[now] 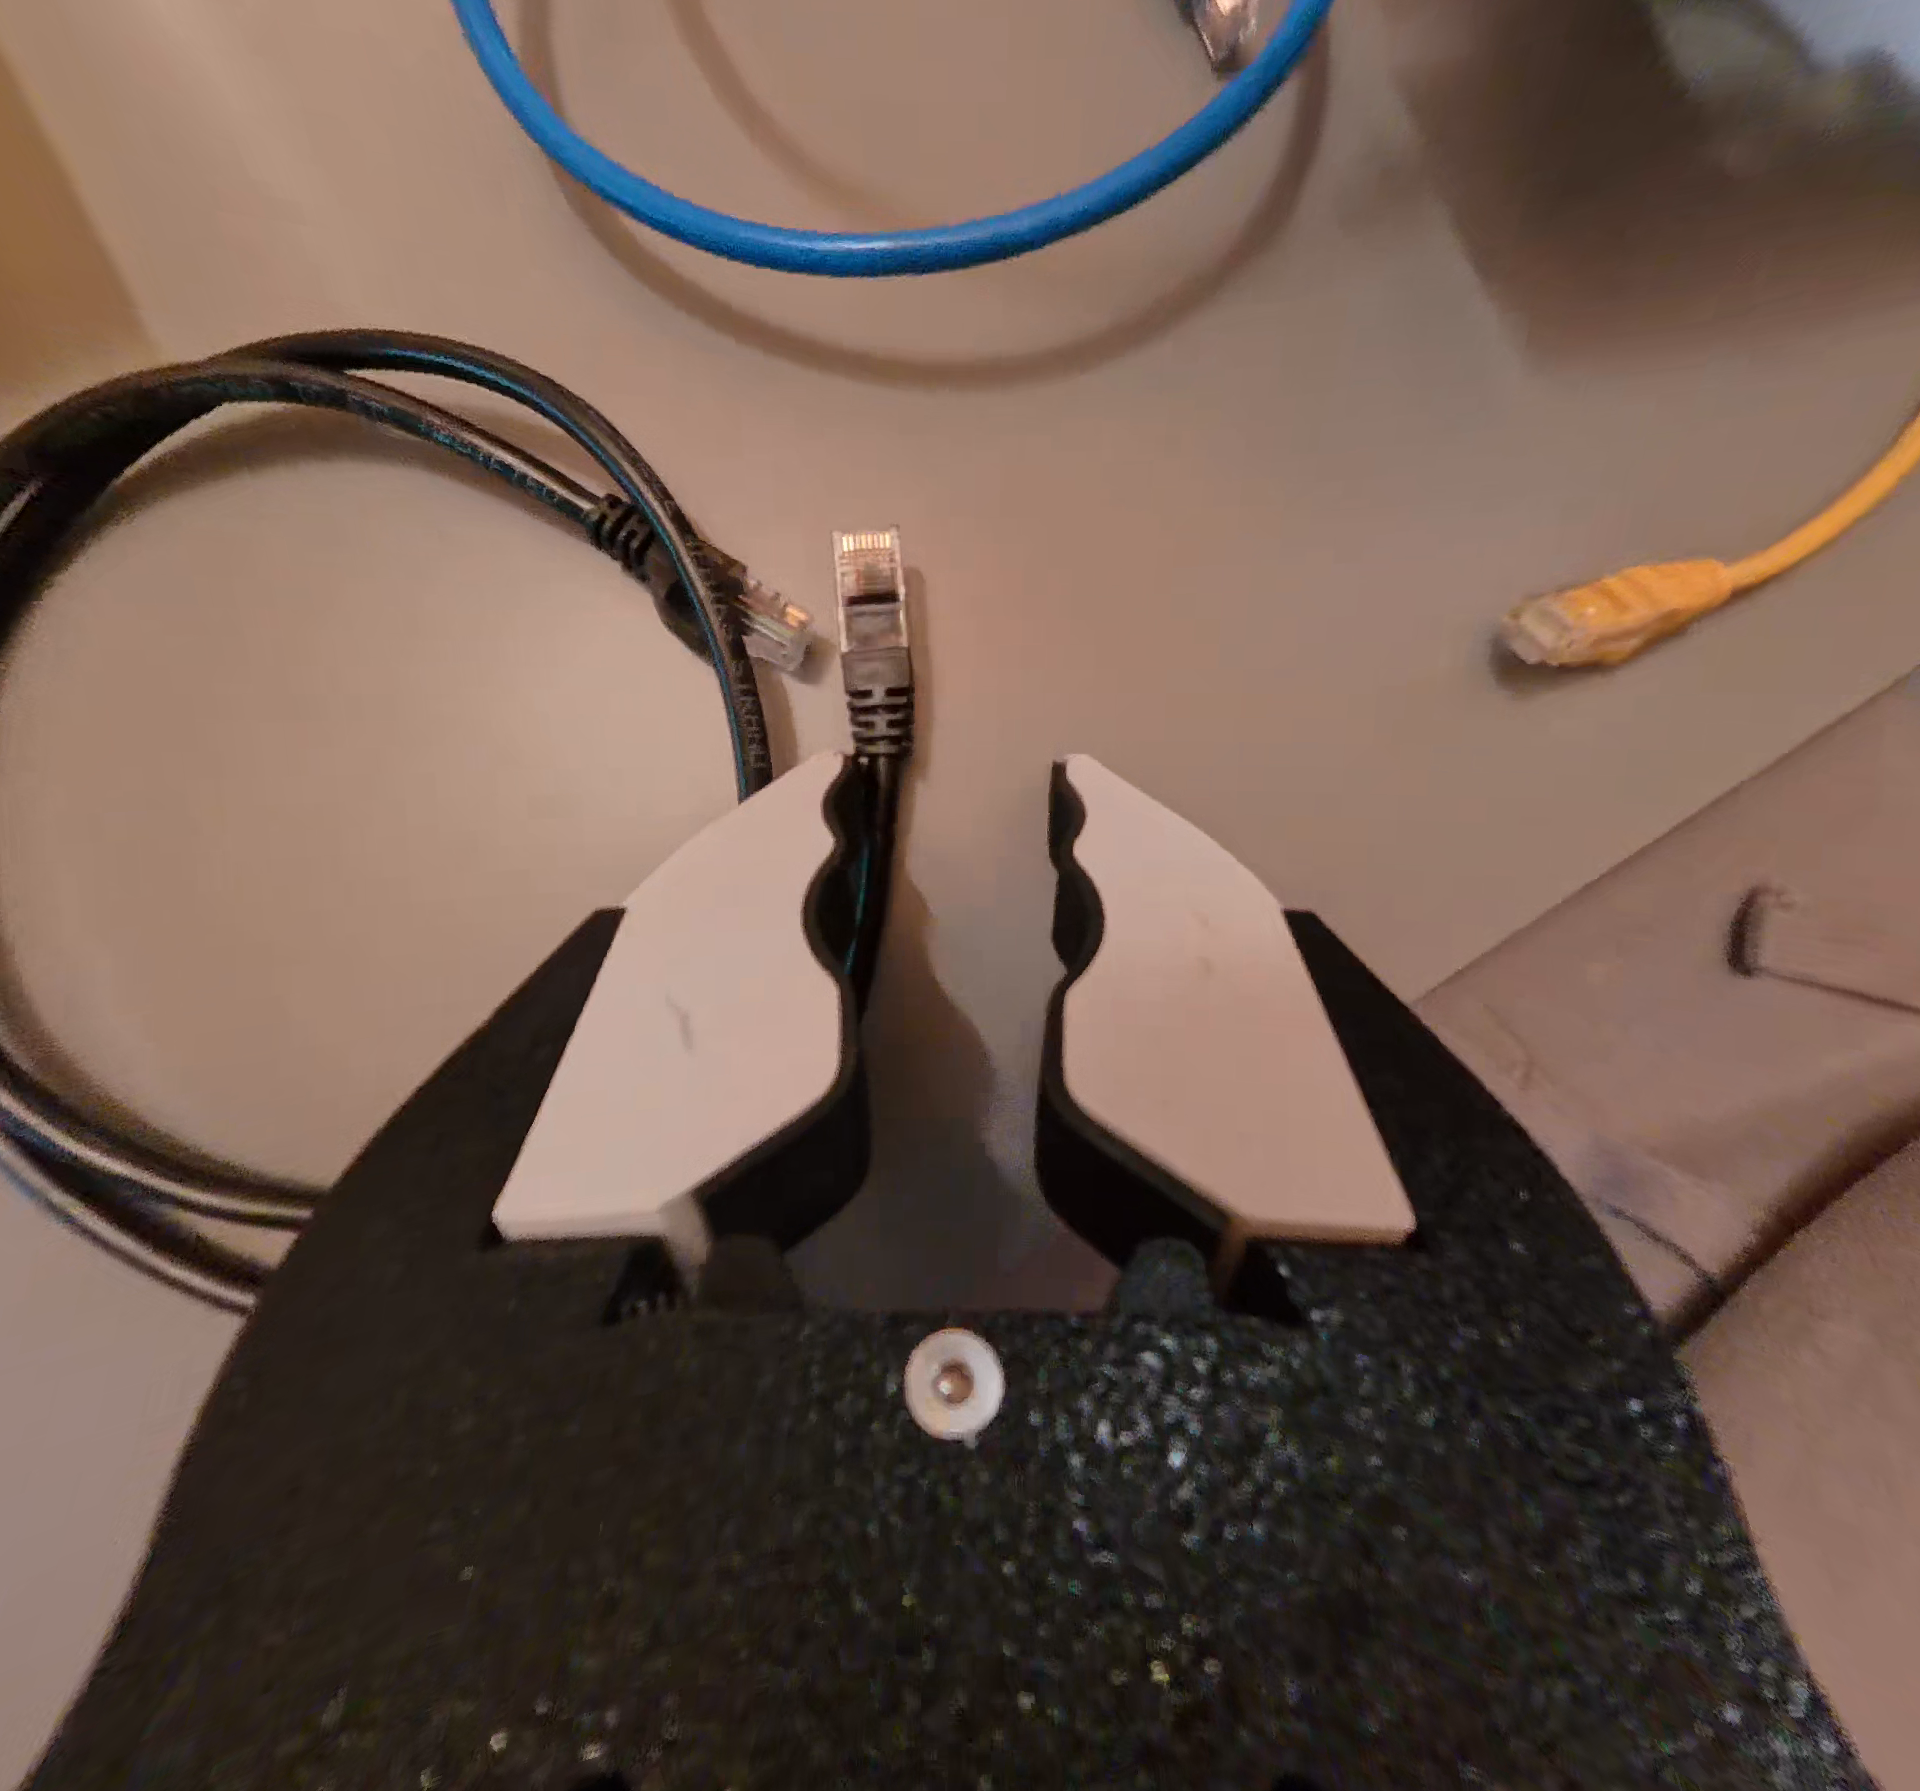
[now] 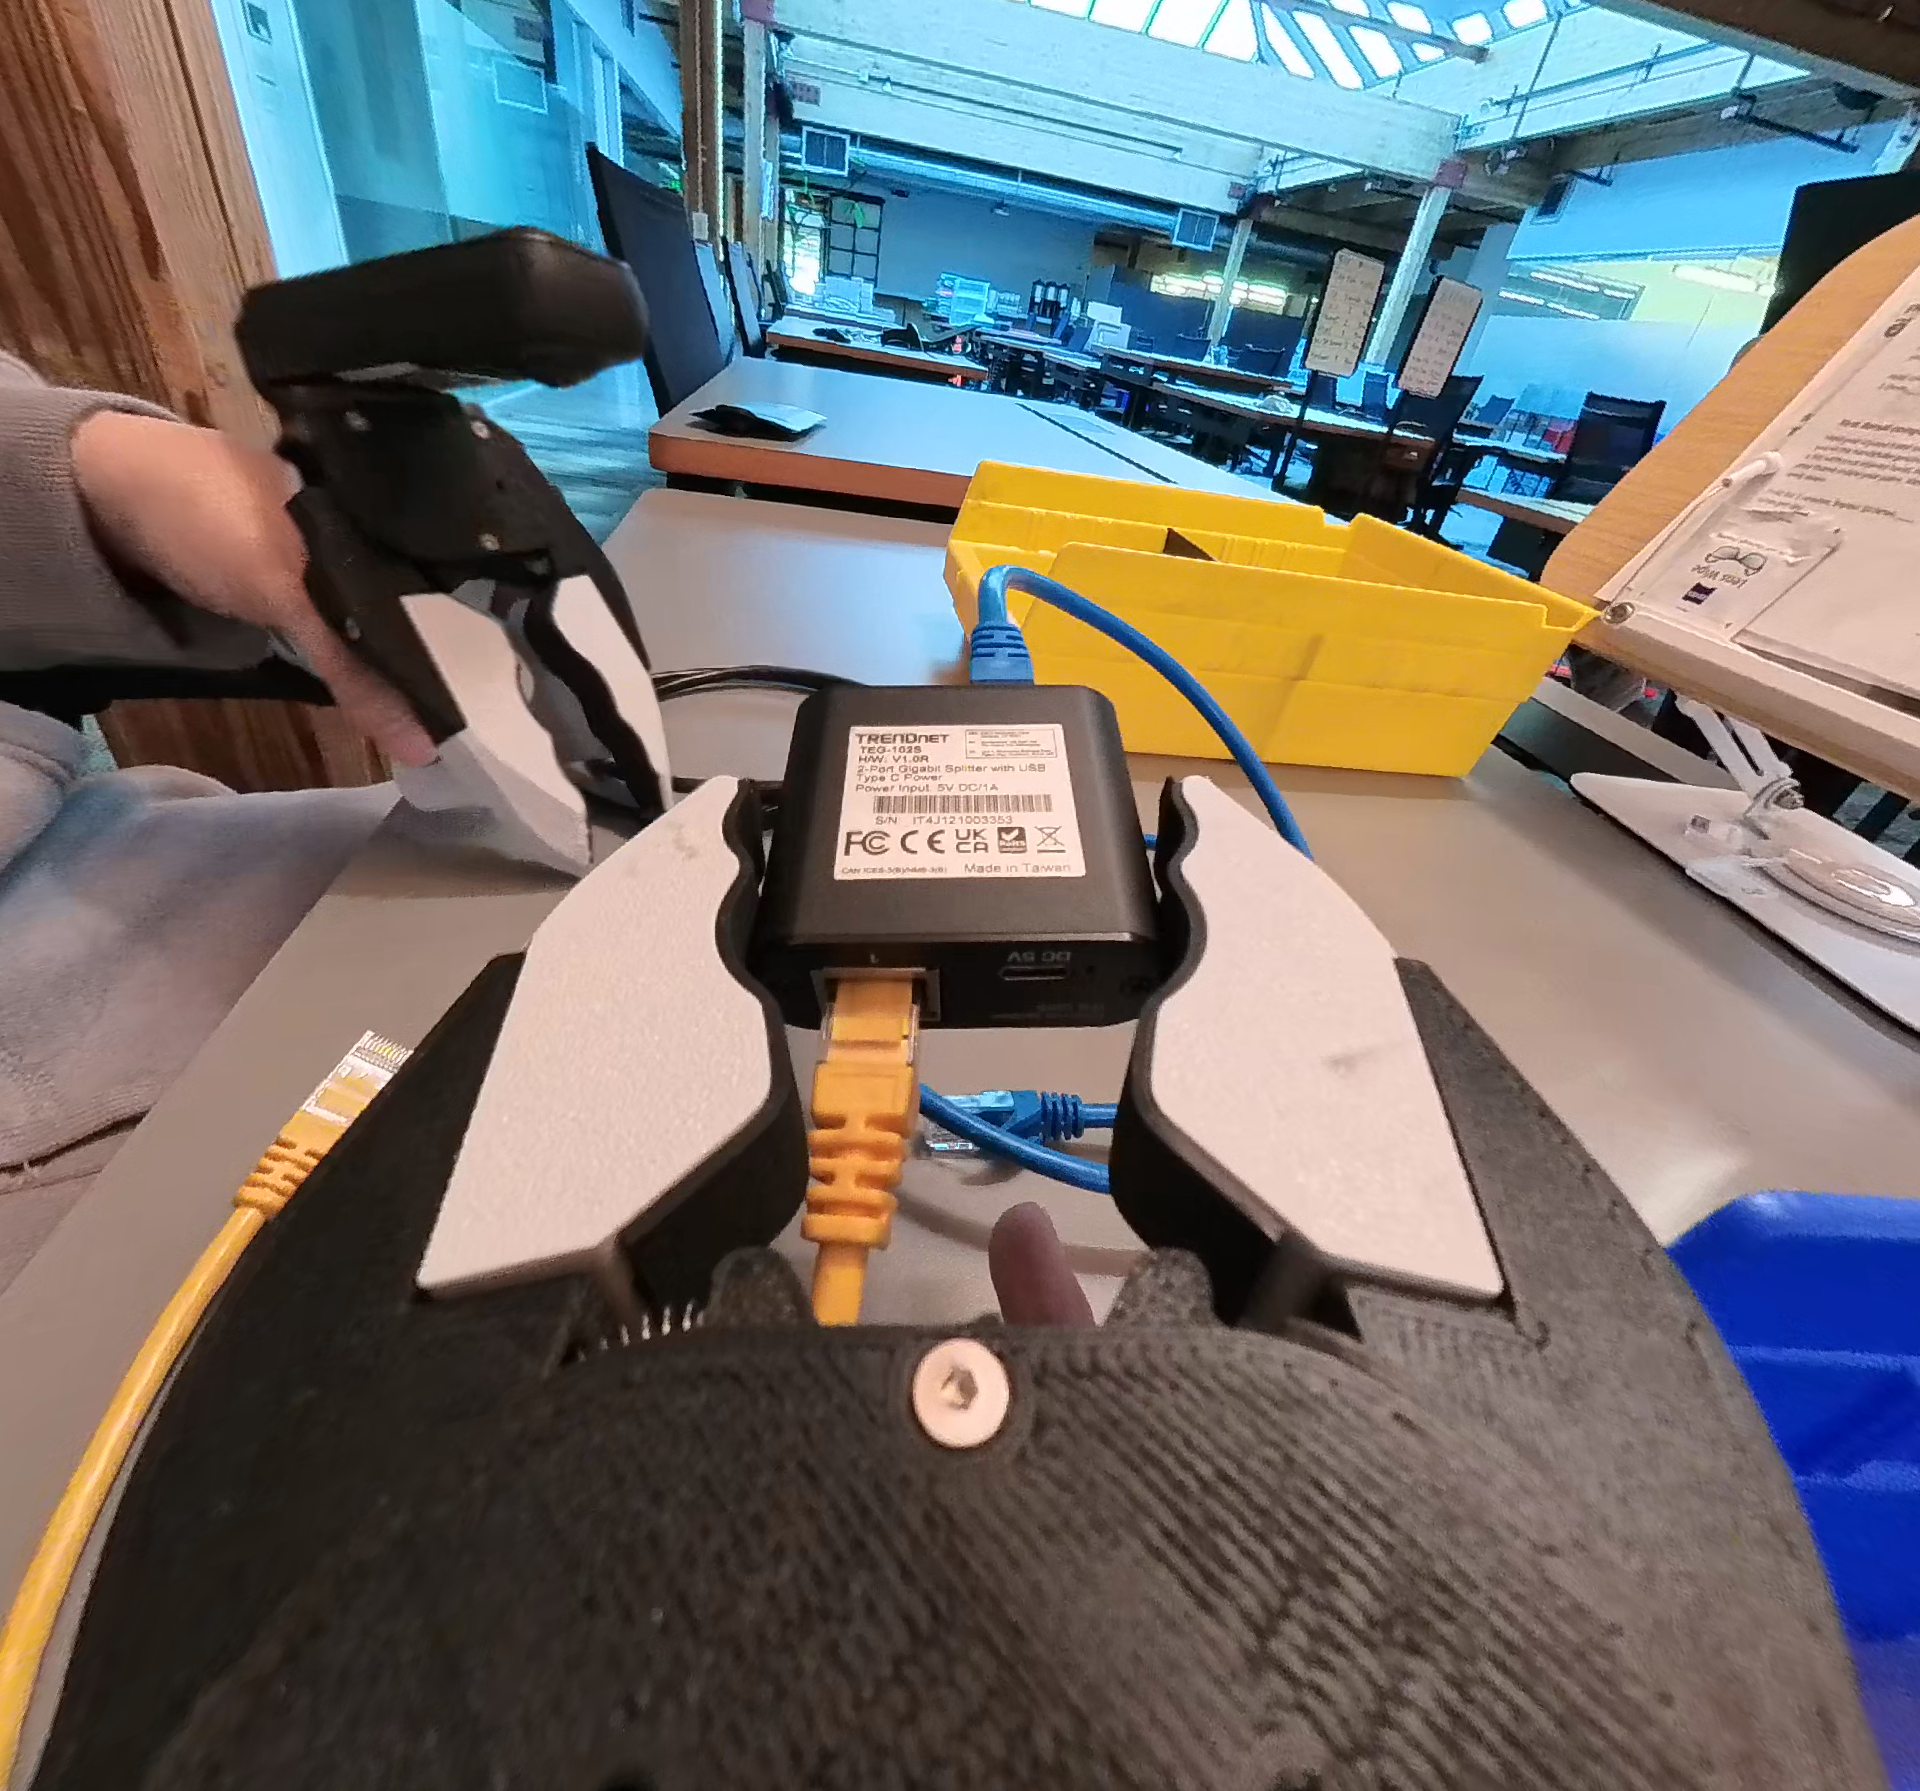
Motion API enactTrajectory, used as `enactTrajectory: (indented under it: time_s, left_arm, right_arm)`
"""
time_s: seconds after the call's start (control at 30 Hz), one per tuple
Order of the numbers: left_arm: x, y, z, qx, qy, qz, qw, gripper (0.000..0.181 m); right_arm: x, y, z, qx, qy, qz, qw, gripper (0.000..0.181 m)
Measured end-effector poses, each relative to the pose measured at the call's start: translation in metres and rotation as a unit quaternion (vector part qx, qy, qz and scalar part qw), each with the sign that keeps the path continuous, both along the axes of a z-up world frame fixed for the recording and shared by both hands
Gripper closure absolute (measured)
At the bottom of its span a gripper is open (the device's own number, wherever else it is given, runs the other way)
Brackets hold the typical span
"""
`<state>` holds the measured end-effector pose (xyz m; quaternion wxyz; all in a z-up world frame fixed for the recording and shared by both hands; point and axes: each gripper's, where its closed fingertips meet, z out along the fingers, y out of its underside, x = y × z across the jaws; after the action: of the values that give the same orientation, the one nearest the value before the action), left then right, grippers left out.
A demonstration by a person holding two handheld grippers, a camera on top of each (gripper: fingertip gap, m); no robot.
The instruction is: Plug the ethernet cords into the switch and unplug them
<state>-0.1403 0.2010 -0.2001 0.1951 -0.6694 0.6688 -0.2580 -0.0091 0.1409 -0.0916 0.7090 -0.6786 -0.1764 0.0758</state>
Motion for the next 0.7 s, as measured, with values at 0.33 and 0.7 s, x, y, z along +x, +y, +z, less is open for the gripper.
enactTrajectory:
  time_s: [0.33, 0.7]
  left_arm:
    - [0.014, 0.016, 0.0, -0.037, -0.039, 0.048, 0.997, 0.17]
    - [0.014, -0.014, 0.023, 0.064, -0.039, -0.179, 0.981, 0.171]
  right_arm:
    - [-0.005, 0.001, -0.004, -0.011, -0.012, 0.01, 1.0, 0.108]
    - [-0.01, -0.004, -0.001, 0.002, -0.015, 0.032, 0.999, 0.108]
